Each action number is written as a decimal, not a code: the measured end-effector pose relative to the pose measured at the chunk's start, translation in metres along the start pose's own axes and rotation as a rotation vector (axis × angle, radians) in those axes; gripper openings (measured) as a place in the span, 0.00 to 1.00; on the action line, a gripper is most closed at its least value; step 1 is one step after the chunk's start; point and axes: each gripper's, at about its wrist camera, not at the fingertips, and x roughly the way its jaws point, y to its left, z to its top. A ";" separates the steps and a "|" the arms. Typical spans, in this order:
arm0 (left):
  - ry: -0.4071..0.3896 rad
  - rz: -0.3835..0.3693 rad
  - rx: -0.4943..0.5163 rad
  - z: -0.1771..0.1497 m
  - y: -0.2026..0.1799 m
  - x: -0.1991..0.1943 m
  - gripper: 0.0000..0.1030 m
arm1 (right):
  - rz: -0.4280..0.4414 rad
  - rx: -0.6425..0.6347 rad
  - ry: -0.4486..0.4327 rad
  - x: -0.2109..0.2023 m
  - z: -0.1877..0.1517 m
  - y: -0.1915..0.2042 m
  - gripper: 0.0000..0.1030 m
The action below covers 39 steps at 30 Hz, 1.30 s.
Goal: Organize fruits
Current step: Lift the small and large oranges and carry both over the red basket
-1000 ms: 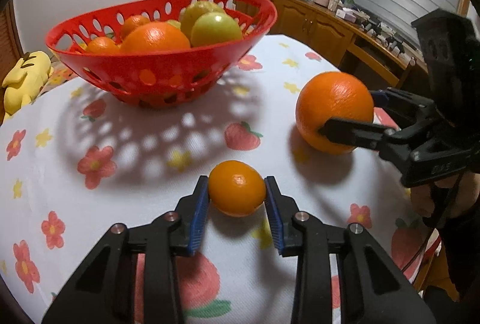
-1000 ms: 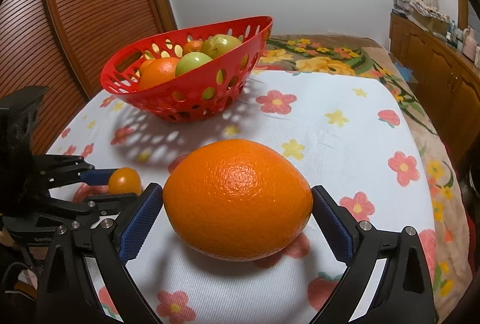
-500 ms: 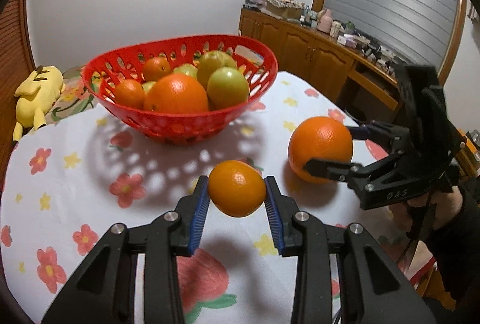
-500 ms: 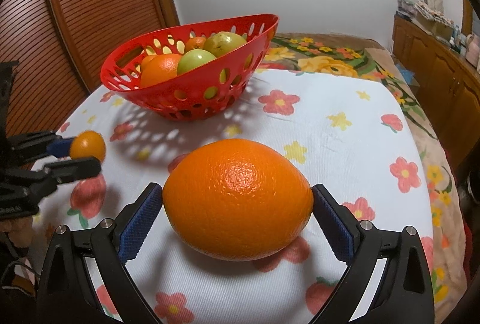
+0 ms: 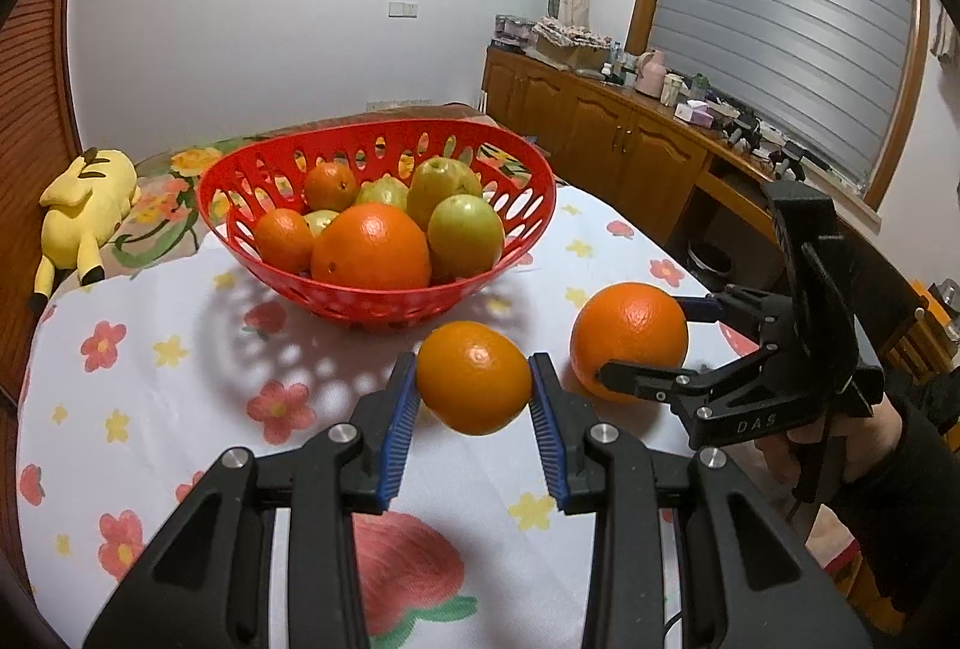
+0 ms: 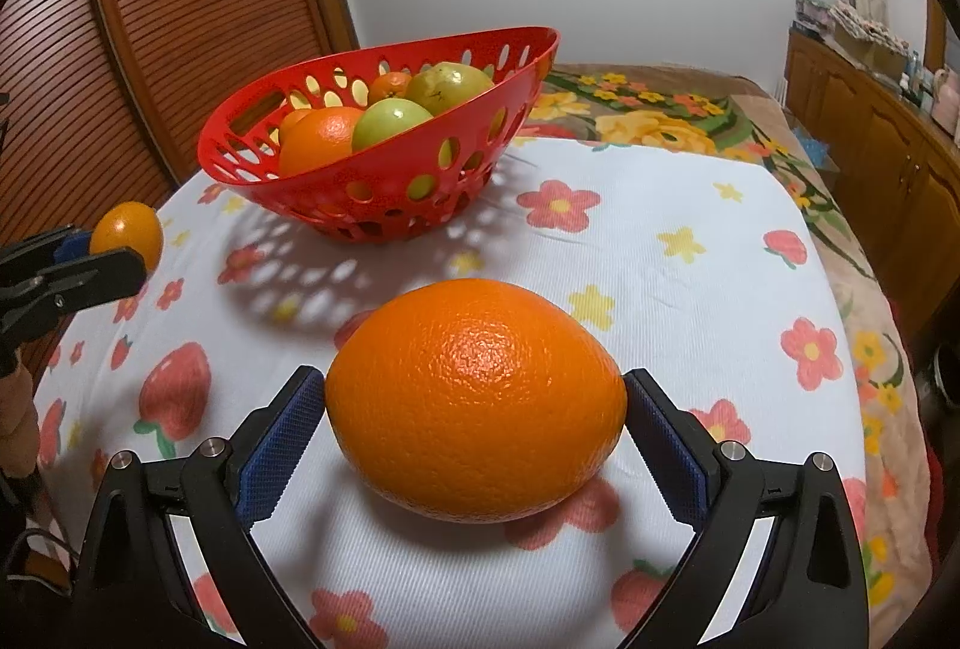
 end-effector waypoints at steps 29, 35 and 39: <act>-0.022 0.081 -0.019 0.050 0.046 0.026 0.34 | 0.056 -0.108 -0.155 -0.053 0.068 0.022 0.95; -0.018 0.083 -0.039 0.054 0.056 0.037 0.41 | 0.082 -0.129 -0.165 -0.043 0.087 0.025 0.95; -0.019 0.093 -0.044 0.057 0.062 0.039 0.42 | 0.088 -0.151 -0.161 -0.034 0.101 0.029 0.95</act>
